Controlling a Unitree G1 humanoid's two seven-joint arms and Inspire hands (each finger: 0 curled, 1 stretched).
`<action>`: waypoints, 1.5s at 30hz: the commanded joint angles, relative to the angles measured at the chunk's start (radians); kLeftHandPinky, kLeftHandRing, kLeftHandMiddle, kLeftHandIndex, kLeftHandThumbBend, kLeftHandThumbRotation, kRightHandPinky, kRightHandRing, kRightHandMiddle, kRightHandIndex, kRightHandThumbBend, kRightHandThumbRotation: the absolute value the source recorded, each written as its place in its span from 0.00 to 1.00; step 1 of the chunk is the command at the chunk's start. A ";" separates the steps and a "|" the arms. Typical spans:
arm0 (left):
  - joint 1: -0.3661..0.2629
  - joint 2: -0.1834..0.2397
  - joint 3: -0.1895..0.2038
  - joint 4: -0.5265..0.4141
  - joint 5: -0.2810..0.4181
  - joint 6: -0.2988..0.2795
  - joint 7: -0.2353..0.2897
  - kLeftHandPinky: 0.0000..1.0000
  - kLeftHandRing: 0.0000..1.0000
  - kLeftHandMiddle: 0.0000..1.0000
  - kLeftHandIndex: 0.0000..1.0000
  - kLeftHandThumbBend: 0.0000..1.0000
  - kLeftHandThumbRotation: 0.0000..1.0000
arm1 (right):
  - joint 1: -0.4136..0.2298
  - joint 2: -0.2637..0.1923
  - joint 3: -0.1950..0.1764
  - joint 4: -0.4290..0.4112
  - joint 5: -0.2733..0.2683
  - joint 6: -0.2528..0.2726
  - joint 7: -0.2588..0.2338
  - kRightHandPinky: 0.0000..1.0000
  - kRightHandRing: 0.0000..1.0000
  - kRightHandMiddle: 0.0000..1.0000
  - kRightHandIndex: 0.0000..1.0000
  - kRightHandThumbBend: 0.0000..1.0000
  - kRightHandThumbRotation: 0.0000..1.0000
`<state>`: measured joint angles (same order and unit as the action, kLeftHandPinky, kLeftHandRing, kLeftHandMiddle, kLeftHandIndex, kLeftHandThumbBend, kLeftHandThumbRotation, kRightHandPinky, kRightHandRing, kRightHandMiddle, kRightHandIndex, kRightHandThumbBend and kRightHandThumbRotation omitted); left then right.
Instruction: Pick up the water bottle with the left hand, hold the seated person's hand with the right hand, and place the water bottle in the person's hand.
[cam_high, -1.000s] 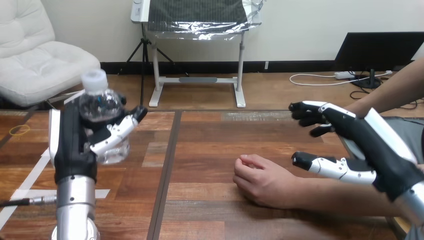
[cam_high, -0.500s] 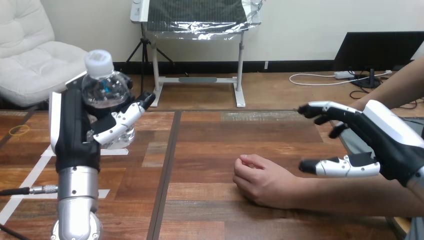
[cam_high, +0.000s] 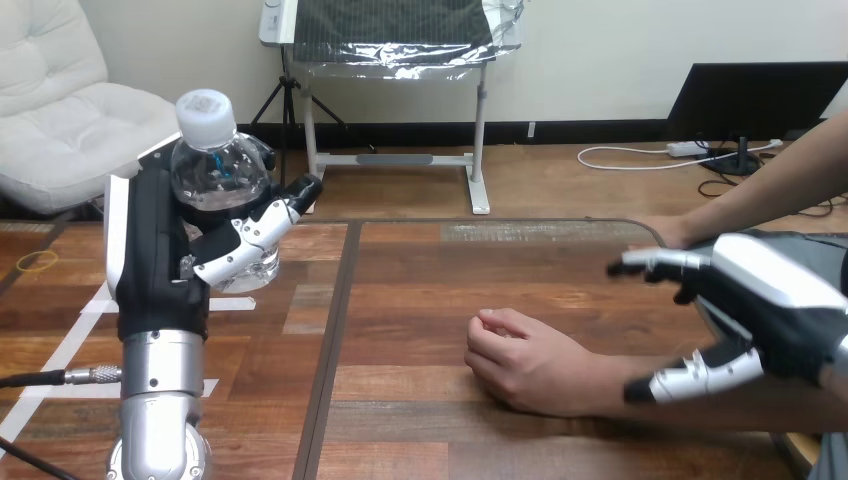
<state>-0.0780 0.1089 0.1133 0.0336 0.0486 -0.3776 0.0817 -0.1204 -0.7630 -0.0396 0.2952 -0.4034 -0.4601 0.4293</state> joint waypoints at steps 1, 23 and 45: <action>-0.032 0.000 -0.001 -0.082 -0.005 -0.028 -0.003 0.23 0.28 0.34 0.40 0.57 0.00 | -0.095 -0.051 0.028 0.036 -0.018 0.013 0.022 0.93 0.91 0.91 0.88 1.00 0.41; -0.020 -0.004 0.012 -0.122 -0.011 -0.011 -0.003 0.23 0.28 0.33 0.40 0.57 0.00 | -0.156 -0.074 0.097 0.126 -0.007 0.108 0.166 0.94 0.93 0.93 0.91 1.00 0.40; -0.025 -0.009 0.024 -0.106 -0.026 -0.021 -0.010 0.22 0.28 0.33 0.40 0.57 0.00 | -0.146 -0.059 0.159 0.146 -0.105 0.079 0.053 0.88 0.89 0.90 0.91 1.00 0.43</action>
<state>-0.0649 0.1025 0.1363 -0.0333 0.0400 -0.3775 0.0748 -0.2450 -0.8173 0.0921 0.4183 -0.4768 -0.3809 0.5235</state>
